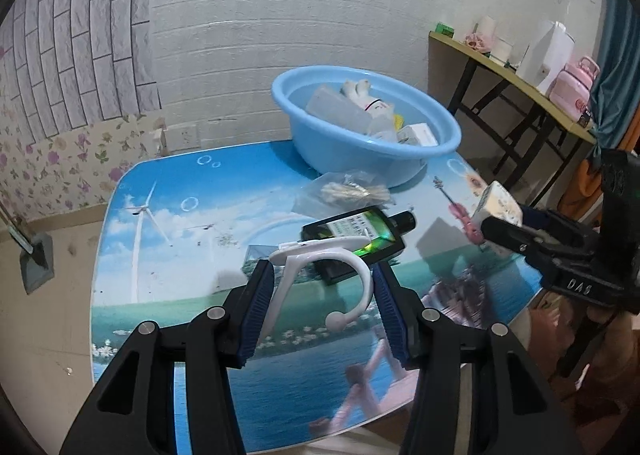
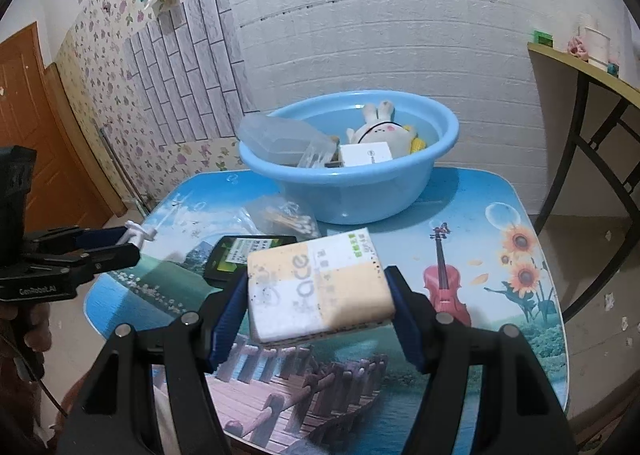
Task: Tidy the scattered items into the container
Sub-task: 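Carry the white hook and Face tissue pack over the basin and release both, then withdraw both grippers from the basin toward the black bottle, then grasp the black MENS bottle with the left gripper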
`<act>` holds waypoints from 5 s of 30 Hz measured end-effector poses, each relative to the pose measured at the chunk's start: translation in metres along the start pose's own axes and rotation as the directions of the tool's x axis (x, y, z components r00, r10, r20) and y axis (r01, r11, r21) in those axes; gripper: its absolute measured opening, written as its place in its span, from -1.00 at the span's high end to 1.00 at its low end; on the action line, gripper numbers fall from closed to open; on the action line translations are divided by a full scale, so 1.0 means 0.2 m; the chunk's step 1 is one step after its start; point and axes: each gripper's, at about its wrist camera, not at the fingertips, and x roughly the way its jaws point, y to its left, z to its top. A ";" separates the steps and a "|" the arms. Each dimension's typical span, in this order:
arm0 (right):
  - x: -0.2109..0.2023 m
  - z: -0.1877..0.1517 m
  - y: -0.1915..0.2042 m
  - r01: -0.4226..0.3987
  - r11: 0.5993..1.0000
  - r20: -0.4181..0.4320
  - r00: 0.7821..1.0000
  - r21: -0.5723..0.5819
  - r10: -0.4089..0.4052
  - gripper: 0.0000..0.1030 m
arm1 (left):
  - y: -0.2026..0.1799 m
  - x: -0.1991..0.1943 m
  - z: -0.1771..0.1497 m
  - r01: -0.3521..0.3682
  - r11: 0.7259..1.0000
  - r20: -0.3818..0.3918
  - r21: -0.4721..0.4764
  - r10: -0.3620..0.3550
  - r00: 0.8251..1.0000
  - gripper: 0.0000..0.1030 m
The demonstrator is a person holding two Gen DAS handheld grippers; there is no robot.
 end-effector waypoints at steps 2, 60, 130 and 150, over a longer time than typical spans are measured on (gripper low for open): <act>-0.01 0.01 0.00 0.005 1.000 0.005 1.000 -0.006 -0.005 -0.28 | -0.01 0.00 0.01 -0.003 1.000 -0.002 -0.004 0.003 1.000 0.02; 0.44 0.52 -0.38 -0.013 0.999 0.092 0.996 0.040 0.010 -0.50 | -0.37 0.52 0.79 0.062 0.984 0.040 0.166 -0.070 0.997 -0.71; 0.29 -0.09 -0.11 0.081 0.996 -0.176 0.982 0.045 -0.071 -0.51 | -0.12 0.38 -0.08 0.005 1.000 -0.092 0.019 -0.003 0.996 -0.94; 0.34 -0.10 -0.23 0.109 0.989 -0.181 0.979 0.101 -0.090 -0.51 | -0.24 0.63 0.01 -0.021 1.000 -0.123 -0.003 0.020 0.992 -1.00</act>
